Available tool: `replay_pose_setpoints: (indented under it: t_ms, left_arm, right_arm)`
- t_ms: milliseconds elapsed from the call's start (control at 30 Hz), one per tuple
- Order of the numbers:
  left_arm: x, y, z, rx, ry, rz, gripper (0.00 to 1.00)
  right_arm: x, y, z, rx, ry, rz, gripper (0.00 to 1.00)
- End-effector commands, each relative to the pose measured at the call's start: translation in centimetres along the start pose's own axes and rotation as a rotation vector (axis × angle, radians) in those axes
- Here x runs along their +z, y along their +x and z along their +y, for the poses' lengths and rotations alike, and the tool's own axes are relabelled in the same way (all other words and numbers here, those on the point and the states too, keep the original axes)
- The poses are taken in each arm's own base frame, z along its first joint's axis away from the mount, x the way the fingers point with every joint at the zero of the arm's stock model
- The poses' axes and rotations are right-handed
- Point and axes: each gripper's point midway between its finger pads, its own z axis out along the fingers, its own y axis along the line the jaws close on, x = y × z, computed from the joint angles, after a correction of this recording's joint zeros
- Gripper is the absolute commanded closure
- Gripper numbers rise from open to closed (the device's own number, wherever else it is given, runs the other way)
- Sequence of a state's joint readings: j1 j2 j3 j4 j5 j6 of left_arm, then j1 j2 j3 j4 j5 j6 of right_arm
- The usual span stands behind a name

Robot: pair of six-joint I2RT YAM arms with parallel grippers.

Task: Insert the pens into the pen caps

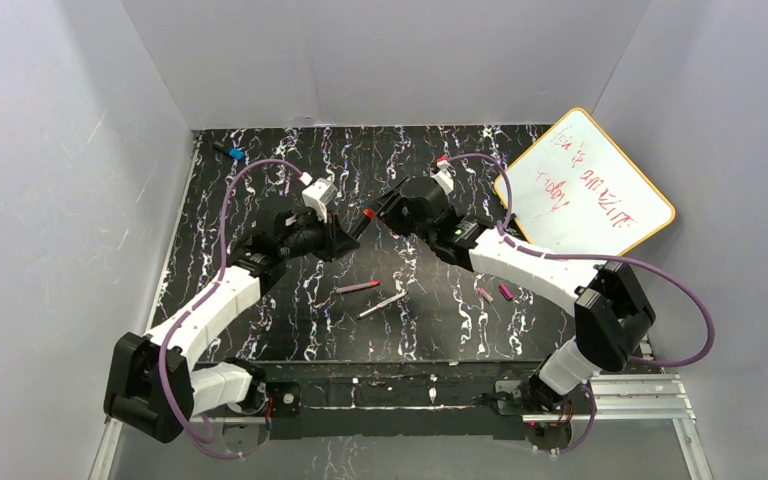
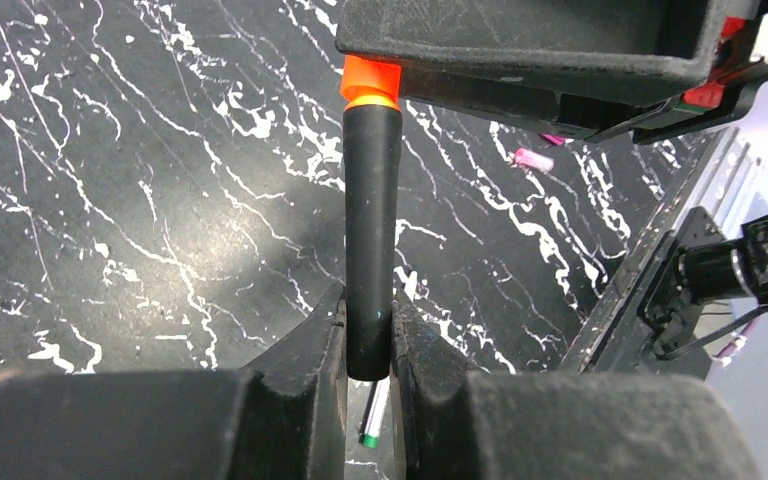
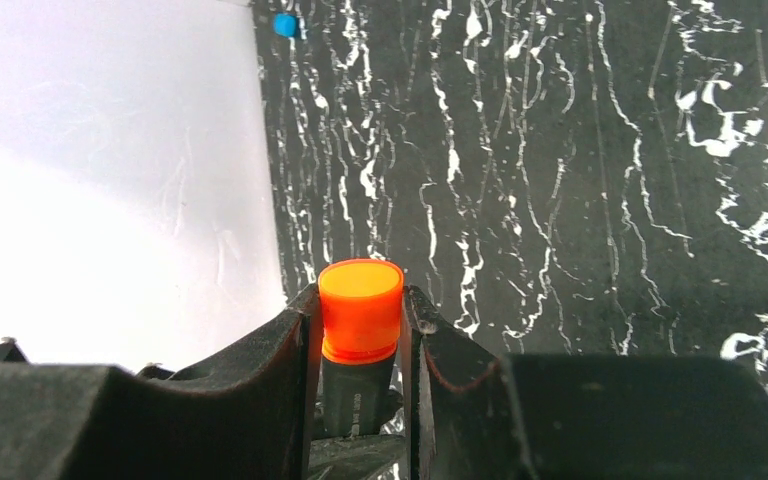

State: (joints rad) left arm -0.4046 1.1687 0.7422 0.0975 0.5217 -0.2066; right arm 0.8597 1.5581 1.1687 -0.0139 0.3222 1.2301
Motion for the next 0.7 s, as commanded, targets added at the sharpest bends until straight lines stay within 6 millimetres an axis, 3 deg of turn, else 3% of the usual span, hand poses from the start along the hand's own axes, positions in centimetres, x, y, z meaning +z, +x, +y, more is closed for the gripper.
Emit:
replay_pose_setpoints:
  t_ms: [0,333,667]
  left_arm:
    - [-0.2,-3.0,-1.5,0.025,0.092,-0.103,1.0]
    - [-0.2,-6.3,-2.5,0.074,0.181,-0.192,1.0]
    - [0.8,-8.0,-3.0,0.173,0.254,-0.207,1.0]
  right_arm:
    - [-1.7,-0.1,3.5,0.017,-0.148,0.02,0.81]
    - [-3.1,0.0,5.5,-0.03,-0.243,0.048,0.81]
    - [-3.7,2.7,4.6,-0.067,-0.25,0.129,0.81]
